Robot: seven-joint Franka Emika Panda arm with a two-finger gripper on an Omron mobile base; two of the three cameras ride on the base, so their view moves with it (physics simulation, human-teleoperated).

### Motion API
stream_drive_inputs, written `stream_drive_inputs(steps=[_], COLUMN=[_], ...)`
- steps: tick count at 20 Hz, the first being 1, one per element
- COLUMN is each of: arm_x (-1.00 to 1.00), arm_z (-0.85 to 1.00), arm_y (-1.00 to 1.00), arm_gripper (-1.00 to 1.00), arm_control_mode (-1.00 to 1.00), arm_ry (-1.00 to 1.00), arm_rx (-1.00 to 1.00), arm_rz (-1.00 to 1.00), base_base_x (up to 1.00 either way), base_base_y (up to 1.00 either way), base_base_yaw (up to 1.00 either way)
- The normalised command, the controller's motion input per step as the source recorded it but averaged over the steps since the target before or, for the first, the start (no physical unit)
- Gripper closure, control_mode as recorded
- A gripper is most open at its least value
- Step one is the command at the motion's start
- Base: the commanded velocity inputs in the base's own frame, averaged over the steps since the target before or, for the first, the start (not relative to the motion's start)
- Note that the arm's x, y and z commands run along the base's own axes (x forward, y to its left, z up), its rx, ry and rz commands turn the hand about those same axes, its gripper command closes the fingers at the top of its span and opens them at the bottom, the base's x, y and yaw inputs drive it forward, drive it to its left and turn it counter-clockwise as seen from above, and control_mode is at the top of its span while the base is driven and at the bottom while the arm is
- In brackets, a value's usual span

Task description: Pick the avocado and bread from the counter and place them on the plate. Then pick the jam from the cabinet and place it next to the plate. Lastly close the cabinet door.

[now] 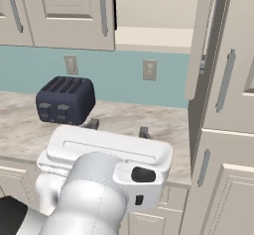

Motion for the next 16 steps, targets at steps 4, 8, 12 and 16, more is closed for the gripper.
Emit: stream_drive_inputs(steps=[4, 8, 12, 16], arm_x=[0.4, 0.56, 0.62, 0.54], arm_z=[0.0, 0.0, -0.02, -0.02], arm_y=[-0.4, -0.39, -0.37, -0.45], arm_gripper=[-1.0, -1.0, -1.0, -1.0], arm_control_mode=[-1.0, -1.0, -1.0, -1.0], arm_ry=[-0.03, -0.01, 0.0, -0.02], arm_rx=[0.0, 0.02, 0.0, 0.0], arm_rz=[0.15, 0.12, 0.06, 0.01], base_base_x=[0.0, 0.0, 0.0, 0.0], base_base_y=[0.0, 0.0, 0.0, 0.0], base_base_yaw=[0.0, 0.0, 0.0, 0.0])
